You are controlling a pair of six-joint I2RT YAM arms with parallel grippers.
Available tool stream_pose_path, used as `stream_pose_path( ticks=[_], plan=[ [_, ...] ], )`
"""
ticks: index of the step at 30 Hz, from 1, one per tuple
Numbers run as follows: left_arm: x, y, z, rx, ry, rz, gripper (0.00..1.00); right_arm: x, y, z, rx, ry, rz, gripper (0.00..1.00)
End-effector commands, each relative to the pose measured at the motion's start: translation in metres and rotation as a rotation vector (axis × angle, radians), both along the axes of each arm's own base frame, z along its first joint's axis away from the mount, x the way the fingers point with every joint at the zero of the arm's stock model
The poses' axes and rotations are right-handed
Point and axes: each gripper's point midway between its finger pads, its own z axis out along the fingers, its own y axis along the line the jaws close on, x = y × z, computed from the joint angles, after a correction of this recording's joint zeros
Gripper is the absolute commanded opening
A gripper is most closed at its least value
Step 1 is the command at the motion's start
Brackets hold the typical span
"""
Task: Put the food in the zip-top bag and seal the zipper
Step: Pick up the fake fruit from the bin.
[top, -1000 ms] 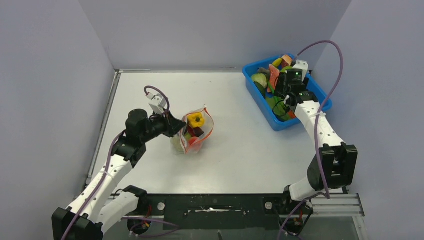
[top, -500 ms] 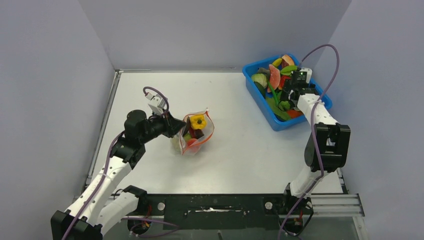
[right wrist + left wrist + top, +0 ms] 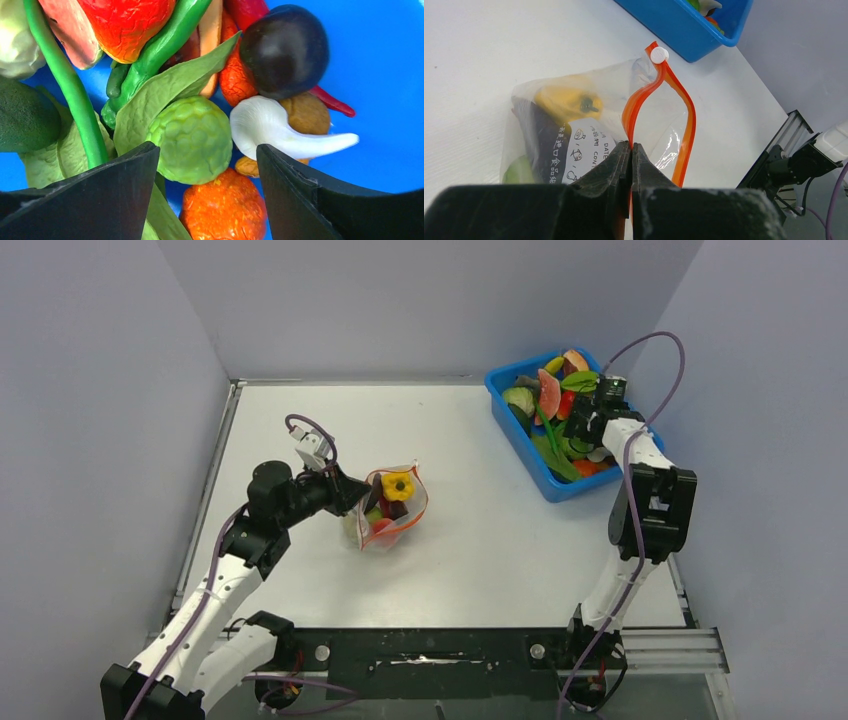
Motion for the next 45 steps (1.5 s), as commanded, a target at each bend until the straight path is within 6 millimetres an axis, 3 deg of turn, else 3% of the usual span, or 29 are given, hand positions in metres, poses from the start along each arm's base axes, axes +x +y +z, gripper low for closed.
stream_pose_path(
  ticks=[1,14,25,34,45],
  plan=[
    [0.003,0.000,0.020,-0.017,-0.082,0.001,0.00,0.019,0.003,0.013,0.036,-0.056,0.050,0.72],
    [0.004,0.000,0.018,-0.013,-0.079,0.002,0.00,0.021,0.004,-0.013,0.052,0.013,0.067,0.78],
    [0.005,0.001,0.018,-0.009,-0.079,0.009,0.00,0.021,0.006,-0.017,0.065,0.025,0.071,0.82],
    [0.005,0.001,0.017,-0.005,-0.079,0.010,0.00,0.021,0.007,-0.011,0.064,0.015,0.079,0.60],
    [0.006,0.001,0.017,-0.005,-0.082,0.012,0.00,0.008,-0.006,0.024,-0.016,-0.048,0.010,0.52]
  ],
)
